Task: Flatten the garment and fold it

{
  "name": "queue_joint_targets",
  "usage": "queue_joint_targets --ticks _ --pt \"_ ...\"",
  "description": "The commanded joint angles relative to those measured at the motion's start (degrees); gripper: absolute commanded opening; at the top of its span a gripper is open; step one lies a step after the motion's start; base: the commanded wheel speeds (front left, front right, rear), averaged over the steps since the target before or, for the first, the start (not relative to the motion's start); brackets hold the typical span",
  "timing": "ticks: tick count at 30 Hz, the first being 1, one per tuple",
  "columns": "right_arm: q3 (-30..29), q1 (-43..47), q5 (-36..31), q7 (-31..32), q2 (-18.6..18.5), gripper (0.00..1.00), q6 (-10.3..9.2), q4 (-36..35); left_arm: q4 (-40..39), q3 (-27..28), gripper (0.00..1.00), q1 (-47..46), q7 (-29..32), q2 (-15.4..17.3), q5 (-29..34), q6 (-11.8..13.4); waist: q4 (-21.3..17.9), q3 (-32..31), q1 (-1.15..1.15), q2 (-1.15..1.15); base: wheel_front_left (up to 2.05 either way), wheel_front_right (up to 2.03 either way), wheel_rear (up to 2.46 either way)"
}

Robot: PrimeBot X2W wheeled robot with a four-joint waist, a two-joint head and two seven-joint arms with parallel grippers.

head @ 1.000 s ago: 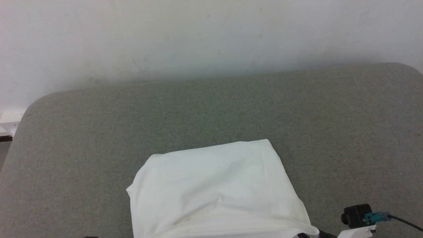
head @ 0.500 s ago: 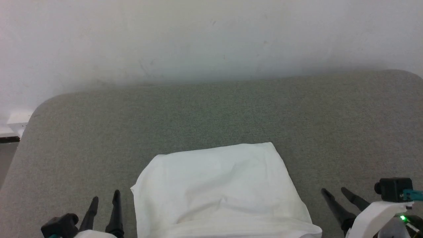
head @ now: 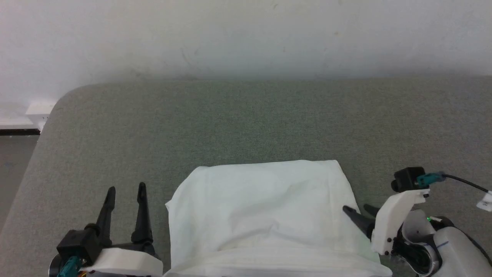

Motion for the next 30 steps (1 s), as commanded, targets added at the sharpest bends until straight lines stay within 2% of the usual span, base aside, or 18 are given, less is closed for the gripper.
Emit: queue_joint_targets --ticks 1,8,9,10,11,12,15,22,28,30 --pt "1.77 -2.06 1.29 1.42 0.51 1.0 -0.04 2.69 -0.1 0.61 1.0 -0.99 -0.26 -0.68 1.59 -0.92 1.08 1.17 -0.01 0.0 0.0 0.0 0.0" --pt "8.16 -5.62 5.92 11.66 2.18 1.0 -0.04 14.25 -0.3 2.63 1.0 -1.15 -0.26 -3.05 4.94 -3.58 1.96 1.51 -0.01 0.0 0.0 0.0 0.0" --pt "8.67 -5.74 6.53 13.37 2.47 0.93 -0.04 15.41 -0.31 2.89 1.0 -1.05 -0.26 -3.27 5.3 -3.88 1.97 1.45 -0.01 0.0 0.0 0.0 0.0" --pt "9.05 -5.83 7.19 14.81 2.78 0.46 -0.04 16.29 -0.27 3.09 1.0 -0.93 -0.26 -3.46 5.63 -4.17 1.95 1.39 -0.01 0.0 0.0 0.0 0.0" --pt "9.44 -5.91 7.74 16.05 3.03 0.26 -0.04 16.96 -0.25 3.32 1.0 -0.81 -0.26 -3.64 5.92 -4.43 1.91 1.32 -0.01 0.0 0.0 0.0 0.0" --pt "9.81 -6.03 8.16 16.91 3.17 0.0 -0.04 17.34 -0.22 3.53 1.0 -0.7 -0.26 -3.74 6.3 -4.65 1.84 1.24 -0.01 0.0 0.0 0.0 0.0" --pt "10.92 -6.7 9.02 17.45 3.13 0.0 -0.04 17.14 -0.14 3.94 1.0 -0.5 -0.27 -3.99 7.51 -5.01 1.51 1.02 -0.01 0.0 0.0 0.0 0.0" --pt "12.31 -8.71 10.05 12.59 0.82 0.0 -0.04 13.45 0.52 4.58 1.0 0.0 -0.27 -4.32 8.88 -5.37 0.65 0.04 -0.01 0.0 0.0 0.0 0.0" --pt "11.96 -9.63 8.33 9.14 -5.04 0.0 -0.04 10.3 0.15 4.89 1.0 1.06 -0.27 -4.28 10.15 -5.36 -1.0 -1.03 -0.01 0.0 0.0 0.0 0.0" --pt "10.21 -9.44 8.04 8.6 -6.75 0.0 -0.04 10.08 -0.08 4.76 1.0 1.35 -0.27 -4.31 10.64 -5.33 -1.47 -1.16 -0.01 0.0 0.0 0.0 0.0"
